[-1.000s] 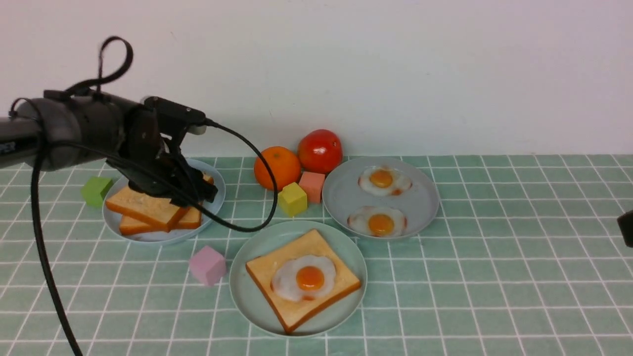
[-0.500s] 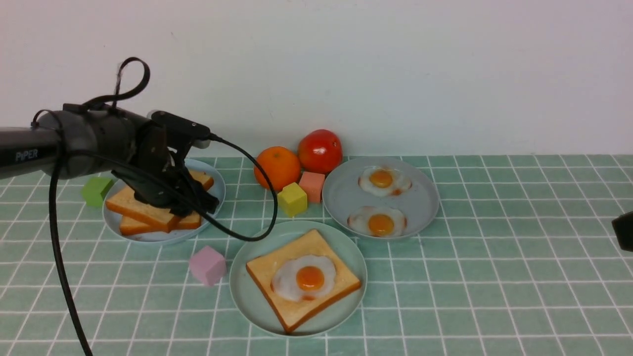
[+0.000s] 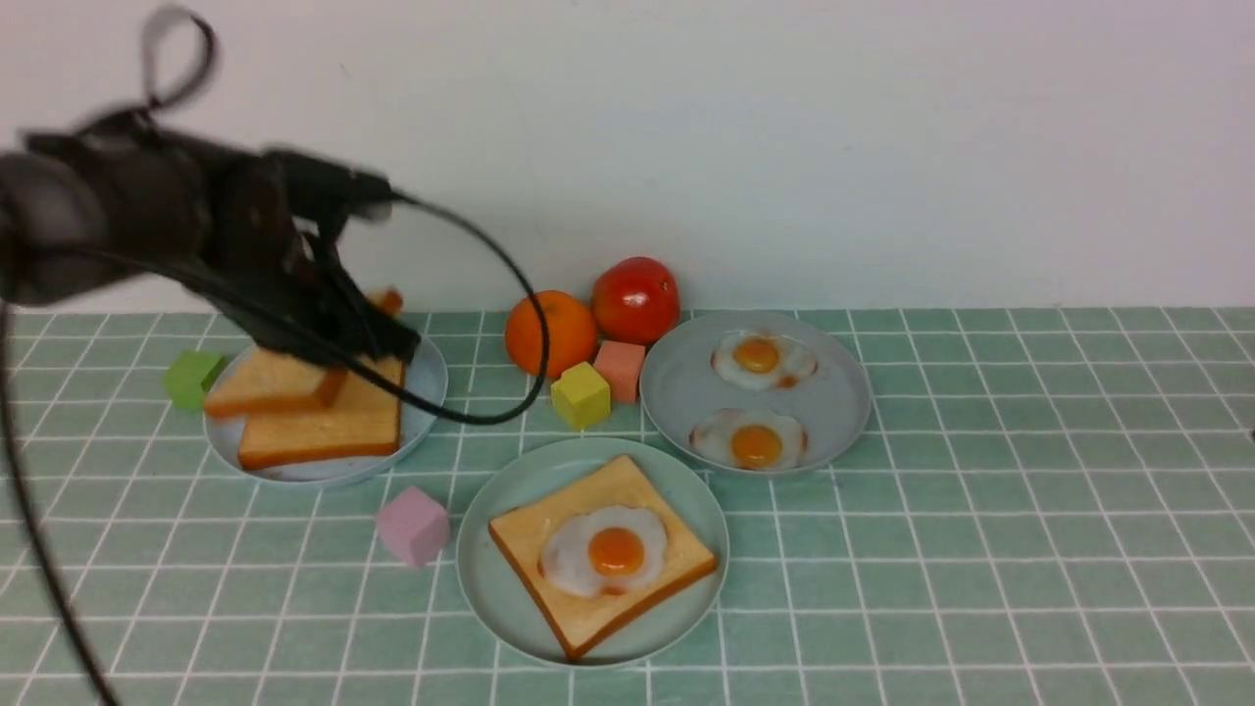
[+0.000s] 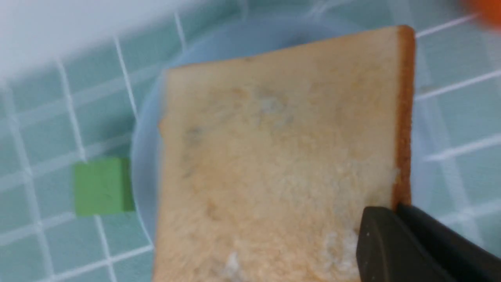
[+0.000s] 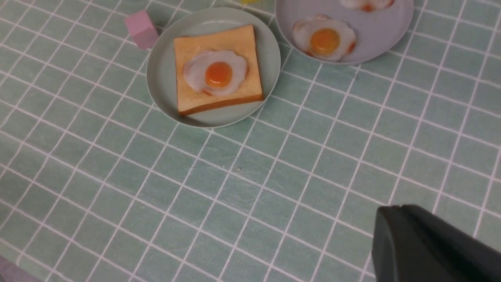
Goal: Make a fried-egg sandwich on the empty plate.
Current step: Use the left arm to grab a slice of bread, then use the left arm to place a slice of bread on the fried egg in the middle
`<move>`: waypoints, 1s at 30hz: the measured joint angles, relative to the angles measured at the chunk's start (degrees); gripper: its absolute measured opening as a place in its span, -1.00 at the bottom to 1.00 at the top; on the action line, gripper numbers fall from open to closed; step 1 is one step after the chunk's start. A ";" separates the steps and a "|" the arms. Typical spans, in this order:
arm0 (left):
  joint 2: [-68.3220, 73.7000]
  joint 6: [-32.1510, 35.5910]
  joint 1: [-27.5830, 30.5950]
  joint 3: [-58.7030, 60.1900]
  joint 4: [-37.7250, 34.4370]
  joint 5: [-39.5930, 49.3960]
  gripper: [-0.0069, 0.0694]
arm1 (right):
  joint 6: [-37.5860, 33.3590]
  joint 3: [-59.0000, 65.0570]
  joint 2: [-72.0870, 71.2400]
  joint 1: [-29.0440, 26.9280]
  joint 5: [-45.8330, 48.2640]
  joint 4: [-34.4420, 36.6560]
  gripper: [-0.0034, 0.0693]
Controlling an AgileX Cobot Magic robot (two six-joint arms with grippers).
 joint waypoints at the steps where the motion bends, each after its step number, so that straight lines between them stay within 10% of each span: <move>1: -1.88 1.54 -1.24 0.87 -0.38 0.00 -0.84 | 0.00 0.00 -0.49 0.00 0.00 -0.37 -0.87; 12: -10.62 7.09 -22.26 15.64 -1.20 -3.74 -0.84 | 0.00 0.00 -7.44 0.00 0.96 -1.14 -0.87; 30: -4.51 8.39 -28.43 15.98 1.77 -8.33 -0.84 | 0.00 0.00 -8.67 0.00 4.93 -1.44 -0.85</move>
